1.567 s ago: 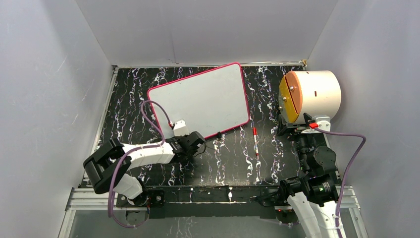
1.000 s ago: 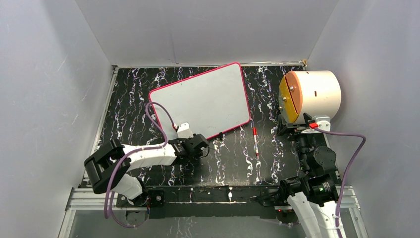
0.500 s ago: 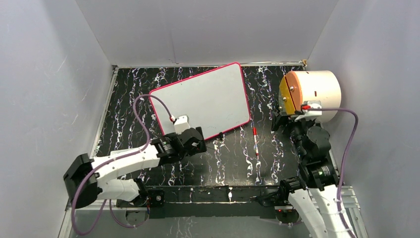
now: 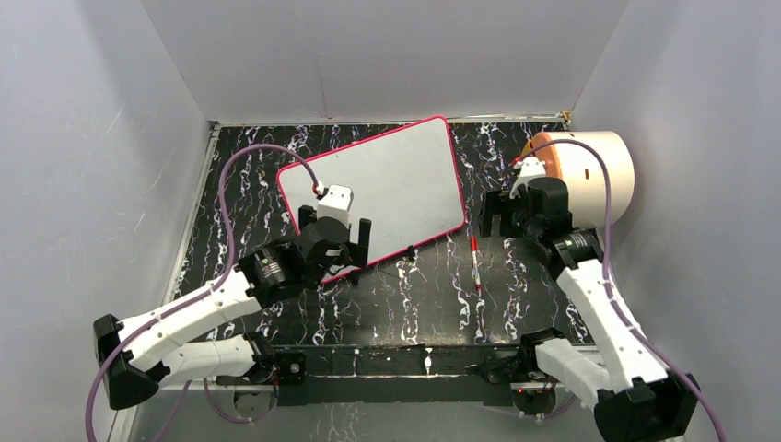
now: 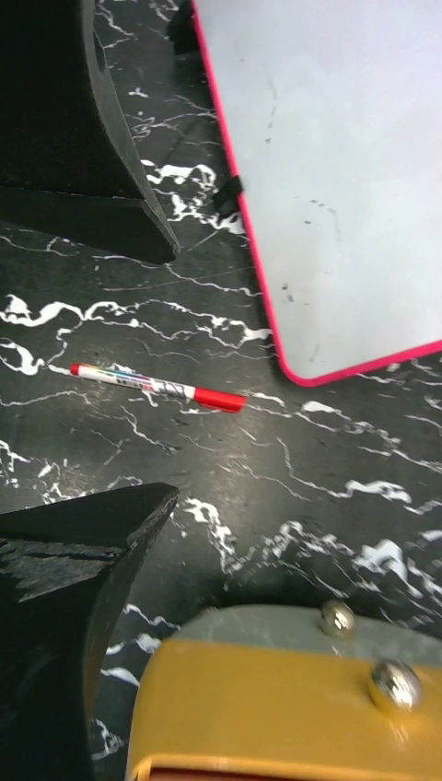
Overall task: Write a sentence on the whiteboard
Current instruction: Move the whiteboard to the center of the board.
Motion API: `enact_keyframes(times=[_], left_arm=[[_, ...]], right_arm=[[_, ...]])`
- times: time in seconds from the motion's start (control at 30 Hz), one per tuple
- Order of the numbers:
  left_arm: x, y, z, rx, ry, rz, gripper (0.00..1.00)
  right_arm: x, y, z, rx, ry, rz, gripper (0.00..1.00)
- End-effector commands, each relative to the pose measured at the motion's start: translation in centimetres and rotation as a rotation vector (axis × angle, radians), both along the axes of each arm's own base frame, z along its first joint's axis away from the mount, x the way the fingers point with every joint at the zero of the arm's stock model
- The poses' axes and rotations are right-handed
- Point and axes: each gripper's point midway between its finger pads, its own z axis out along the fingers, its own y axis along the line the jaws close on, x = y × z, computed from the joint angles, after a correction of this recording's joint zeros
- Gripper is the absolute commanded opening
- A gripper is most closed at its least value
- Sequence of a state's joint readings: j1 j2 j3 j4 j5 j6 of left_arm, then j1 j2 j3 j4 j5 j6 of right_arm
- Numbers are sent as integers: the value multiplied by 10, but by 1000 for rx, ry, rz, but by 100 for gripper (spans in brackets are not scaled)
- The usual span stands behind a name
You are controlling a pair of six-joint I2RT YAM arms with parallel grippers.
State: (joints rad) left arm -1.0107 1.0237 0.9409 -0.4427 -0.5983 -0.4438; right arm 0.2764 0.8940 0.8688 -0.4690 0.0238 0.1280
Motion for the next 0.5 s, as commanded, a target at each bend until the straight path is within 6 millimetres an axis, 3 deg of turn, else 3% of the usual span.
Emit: enact_keyframes(times=[0.0,0.17,0.33,0.47], left_arm=[[19,17,43,31,-131,-7,92],[24,29,59,-56,-143,-18,92],[15,40,71,-105,-192,-27,92],[16,52,74,-145,-214,0,91]], right_arm=[[-1,15,-7,38,94,45,99],[0,11,-44,19,249,-20,99],[-5,12,-79,5,391,-43,99],[-10,8,-105,-47,480,-92,99]])
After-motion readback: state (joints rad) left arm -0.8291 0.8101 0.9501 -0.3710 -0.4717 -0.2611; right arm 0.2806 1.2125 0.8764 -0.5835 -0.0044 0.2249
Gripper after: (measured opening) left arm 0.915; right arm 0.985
